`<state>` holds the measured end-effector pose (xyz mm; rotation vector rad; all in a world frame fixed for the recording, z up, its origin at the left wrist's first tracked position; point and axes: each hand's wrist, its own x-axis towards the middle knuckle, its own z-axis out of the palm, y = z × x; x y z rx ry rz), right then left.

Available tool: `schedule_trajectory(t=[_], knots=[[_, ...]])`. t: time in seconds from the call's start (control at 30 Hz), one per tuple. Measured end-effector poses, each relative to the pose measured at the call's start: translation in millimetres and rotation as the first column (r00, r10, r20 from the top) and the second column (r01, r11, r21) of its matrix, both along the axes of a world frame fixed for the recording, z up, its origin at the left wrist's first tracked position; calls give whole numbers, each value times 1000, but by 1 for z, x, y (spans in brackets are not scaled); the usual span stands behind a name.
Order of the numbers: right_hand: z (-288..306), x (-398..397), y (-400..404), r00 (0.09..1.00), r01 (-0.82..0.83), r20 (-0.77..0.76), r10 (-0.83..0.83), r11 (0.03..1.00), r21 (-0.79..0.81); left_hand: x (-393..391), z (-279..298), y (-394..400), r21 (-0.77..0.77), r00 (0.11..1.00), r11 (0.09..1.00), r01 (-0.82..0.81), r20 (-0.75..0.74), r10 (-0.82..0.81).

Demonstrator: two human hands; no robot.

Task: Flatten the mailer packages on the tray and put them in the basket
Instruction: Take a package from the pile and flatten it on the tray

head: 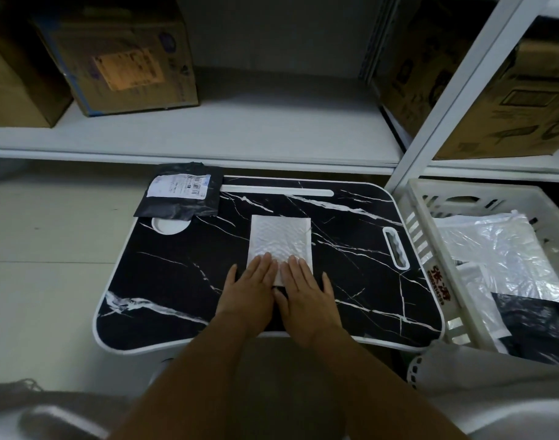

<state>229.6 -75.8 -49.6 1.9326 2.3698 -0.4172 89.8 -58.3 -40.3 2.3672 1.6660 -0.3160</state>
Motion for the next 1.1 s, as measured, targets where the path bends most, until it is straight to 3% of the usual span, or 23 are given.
schedule_trajectory(t=[0.13,0.2,0.33,0.6,0.8,0.93,1.1], knots=[[2,-5,9,997,40,-72,-29,986,161,8,11,22,171,998,985,-19,61,9],[12,-8,22,1000,21,-23,-17,982,190,13,18,32,215,997,976,-18,82,1],[24,-8,49,1000,28,1,-29,976,217,18,13,36,282,1000,959,-1,-17,5],[-4,6,53,995,-64,81,63,998,13,4,-4,42,39,996,997,67,-62,-64],[2,0,58,1000,-2,-5,3,996,87,7,1,50,192,995,977,95,-27,-92],[10,-3,83,1000,-18,13,16,960,280,12,11,69,308,991,942,136,-64,-122],[-4,-4,96,999,-41,-6,44,978,202,12,0,77,155,981,978,137,-156,-113]])
